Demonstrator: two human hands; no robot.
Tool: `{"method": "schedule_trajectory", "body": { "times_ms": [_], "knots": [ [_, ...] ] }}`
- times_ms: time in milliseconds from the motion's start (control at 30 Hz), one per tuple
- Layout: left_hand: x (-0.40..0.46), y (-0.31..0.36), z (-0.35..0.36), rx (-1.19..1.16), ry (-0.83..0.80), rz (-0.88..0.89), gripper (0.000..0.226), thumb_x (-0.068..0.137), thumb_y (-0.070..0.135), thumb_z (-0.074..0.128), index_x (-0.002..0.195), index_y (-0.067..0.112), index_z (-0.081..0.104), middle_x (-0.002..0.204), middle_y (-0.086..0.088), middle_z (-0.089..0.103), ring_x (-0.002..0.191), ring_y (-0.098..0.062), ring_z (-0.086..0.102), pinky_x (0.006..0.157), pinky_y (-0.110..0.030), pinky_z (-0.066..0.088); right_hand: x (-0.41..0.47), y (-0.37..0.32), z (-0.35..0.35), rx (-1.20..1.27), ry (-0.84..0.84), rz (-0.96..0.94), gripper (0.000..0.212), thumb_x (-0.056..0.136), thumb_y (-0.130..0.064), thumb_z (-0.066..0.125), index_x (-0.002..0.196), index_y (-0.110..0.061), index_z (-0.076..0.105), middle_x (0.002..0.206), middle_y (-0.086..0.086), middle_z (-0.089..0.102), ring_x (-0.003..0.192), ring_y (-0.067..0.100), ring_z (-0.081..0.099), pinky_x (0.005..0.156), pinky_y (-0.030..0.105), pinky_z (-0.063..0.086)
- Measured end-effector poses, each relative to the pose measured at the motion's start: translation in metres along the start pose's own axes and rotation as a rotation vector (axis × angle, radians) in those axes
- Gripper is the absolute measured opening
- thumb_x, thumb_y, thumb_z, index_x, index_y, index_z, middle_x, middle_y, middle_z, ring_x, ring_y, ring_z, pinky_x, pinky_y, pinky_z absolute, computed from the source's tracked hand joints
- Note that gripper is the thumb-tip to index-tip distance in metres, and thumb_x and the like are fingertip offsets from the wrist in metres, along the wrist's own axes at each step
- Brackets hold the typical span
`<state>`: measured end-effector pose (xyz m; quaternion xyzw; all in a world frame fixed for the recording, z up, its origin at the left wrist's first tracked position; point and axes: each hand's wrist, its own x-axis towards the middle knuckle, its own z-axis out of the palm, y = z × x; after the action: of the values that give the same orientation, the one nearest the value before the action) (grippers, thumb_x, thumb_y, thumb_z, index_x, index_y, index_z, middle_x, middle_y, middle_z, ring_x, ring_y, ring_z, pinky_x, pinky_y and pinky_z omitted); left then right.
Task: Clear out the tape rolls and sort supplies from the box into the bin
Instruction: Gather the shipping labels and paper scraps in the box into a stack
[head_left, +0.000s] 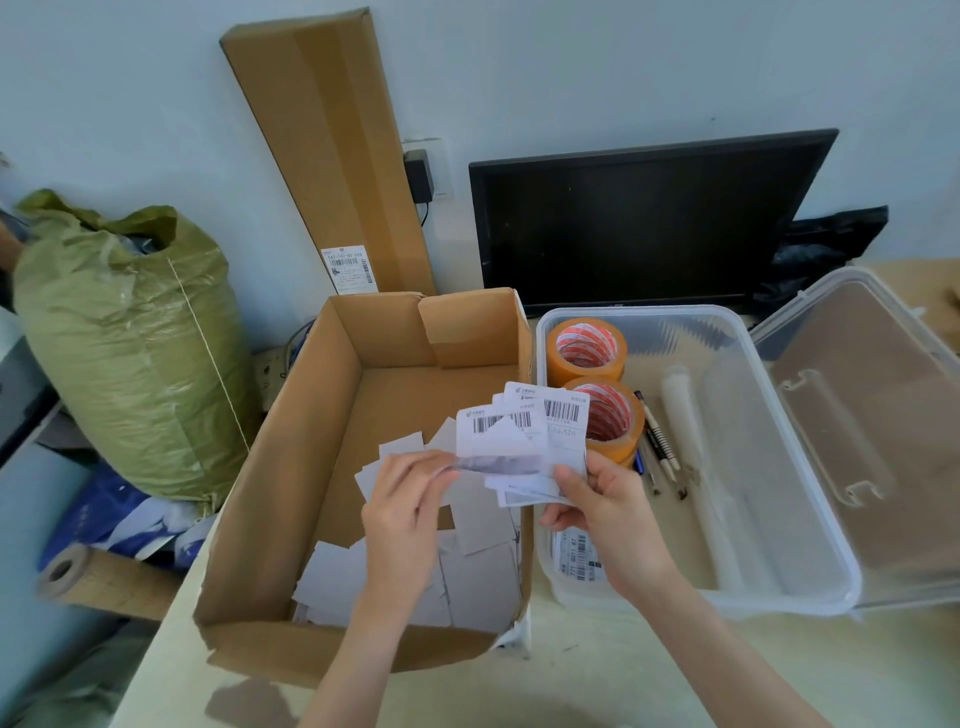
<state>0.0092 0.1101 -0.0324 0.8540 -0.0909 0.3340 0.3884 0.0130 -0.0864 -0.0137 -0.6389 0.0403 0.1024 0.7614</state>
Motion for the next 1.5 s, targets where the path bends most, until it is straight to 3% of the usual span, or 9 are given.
{"method": "schedule_trajectory", "body": {
  "times_ms": [167, 333, 467, 567, 667, 800, 1100, 1233, 1500],
  "knots": [
    [-0.002, -0.003, -0.001, 0.136, -0.091, 0.249, 0.016, 0.087, 0.011, 0.062, 0.101, 0.009, 0.069, 0.106, 0.002, 0.059, 0.096, -0.011, 0.052, 0.081, -0.013, 0.046, 0.001, -0.001, 0.002, 0.066, 0.015, 0.021, 0.024, 0.099, -0.009, 0.045, 0.115, -0.008, 0.063, 0.071, 0.007, 0.071, 0.052, 0.017, 0.062, 0.052, 0.027, 0.053],
    [-0.002, -0.007, 0.000, 0.224, -0.228, 0.510, 0.046, 0.070, 0.002, 0.077, 0.109, 0.013, 0.056, 0.113, 0.003, 0.055, 0.097, -0.017, 0.051, 0.074, -0.020, 0.053, 0.001, -0.002, 0.003, 0.100, 0.029, 0.041, 0.024, 0.100, -0.016, 0.045, 0.112, -0.017, 0.066, 0.077, 0.012, 0.073, 0.057, 0.019, 0.064, 0.053, 0.029, 0.052],
    [0.003, -0.006, 0.000, 0.177, -0.244, 0.548, 0.025, 0.084, 0.008, 0.062, 0.108, 0.013, 0.055, 0.113, 0.003, 0.055, 0.098, -0.017, 0.051, 0.077, -0.020, 0.051, 0.002, -0.001, 0.003, 0.079, 0.018, 0.046, 0.029, 0.097, -0.005, 0.049, 0.112, -0.024, 0.065, 0.092, 0.007, 0.075, 0.066, 0.020, 0.066, 0.052, 0.027, 0.052],
    [0.004, -0.005, 0.002, 0.040, -0.225, 0.395, 0.015, 0.095, 0.015, 0.051, 0.107, 0.017, 0.059, 0.112, 0.005, 0.057, 0.100, -0.015, 0.054, 0.083, -0.015, 0.050, 0.002, -0.001, 0.002, 0.058, 0.011, 0.025, 0.033, 0.093, 0.005, 0.050, 0.111, -0.016, 0.067, 0.082, 0.011, 0.074, 0.058, 0.018, 0.064, 0.051, 0.027, 0.052],
    [0.011, 0.014, -0.002, -0.164, -0.131, -0.058, 0.023, 0.094, 0.014, 0.056, 0.096, 0.034, 0.066, 0.105, 0.021, 0.060, 0.099, -0.005, 0.058, 0.080, -0.011, 0.047, 0.002, 0.000, -0.001, 0.075, 0.038, 0.001, 0.024, 0.095, -0.001, 0.050, 0.112, -0.008, 0.065, 0.071, 0.009, 0.071, 0.052, 0.015, 0.061, 0.052, 0.027, 0.053],
    [0.029, 0.022, -0.014, -0.270, -0.229, -0.449, 0.030, 0.095, 0.018, 0.054, 0.088, 0.047, 0.062, 0.091, 0.018, 0.063, 0.088, -0.008, 0.061, 0.073, -0.029, 0.051, 0.003, 0.002, -0.001, 0.080, 0.037, 0.006, 0.023, 0.096, -0.003, 0.050, 0.112, -0.011, 0.065, 0.081, 0.011, 0.073, 0.052, 0.014, 0.061, 0.051, 0.026, 0.053],
    [0.087, 0.012, -0.021, 0.080, -0.615, -0.429, 0.042, 0.080, 0.023, 0.074, 0.121, 0.021, 0.064, 0.078, 0.010, 0.064, 0.074, -0.003, 0.056, 0.067, -0.013, 0.041, 0.004, 0.005, 0.003, -0.029, -0.070, 0.003, 0.021, 0.100, -0.007, 0.043, 0.108, -0.004, 0.062, 0.077, 0.011, 0.072, 0.050, 0.017, 0.059, 0.048, 0.024, 0.049],
    [0.099, 0.010, -0.015, 0.120, -0.743, -0.372, 0.014, 0.078, 0.027, 0.076, 0.085, 0.016, 0.073, 0.077, 0.007, 0.061, 0.071, -0.012, 0.054, 0.062, -0.022, 0.039, 0.003, 0.006, 0.004, -0.070, -0.078, -0.002, 0.022, 0.101, -0.008, 0.041, 0.109, -0.004, 0.062, 0.076, 0.010, 0.071, 0.051, 0.016, 0.059, 0.046, 0.023, 0.048],
    [0.105, 0.021, -0.009, 0.274, -0.752, -0.089, 0.030, 0.080, 0.040, 0.070, 0.062, 0.025, 0.051, 0.074, 0.008, 0.051, 0.064, -0.009, 0.046, 0.056, -0.023, 0.033, -0.001, 0.005, 0.005, -0.243, -0.129, -0.064, 0.021, 0.100, -0.019, 0.045, 0.107, -0.012, 0.064, 0.085, 0.002, 0.072, 0.057, 0.013, 0.056, 0.048, 0.026, 0.045]
  ]
}}
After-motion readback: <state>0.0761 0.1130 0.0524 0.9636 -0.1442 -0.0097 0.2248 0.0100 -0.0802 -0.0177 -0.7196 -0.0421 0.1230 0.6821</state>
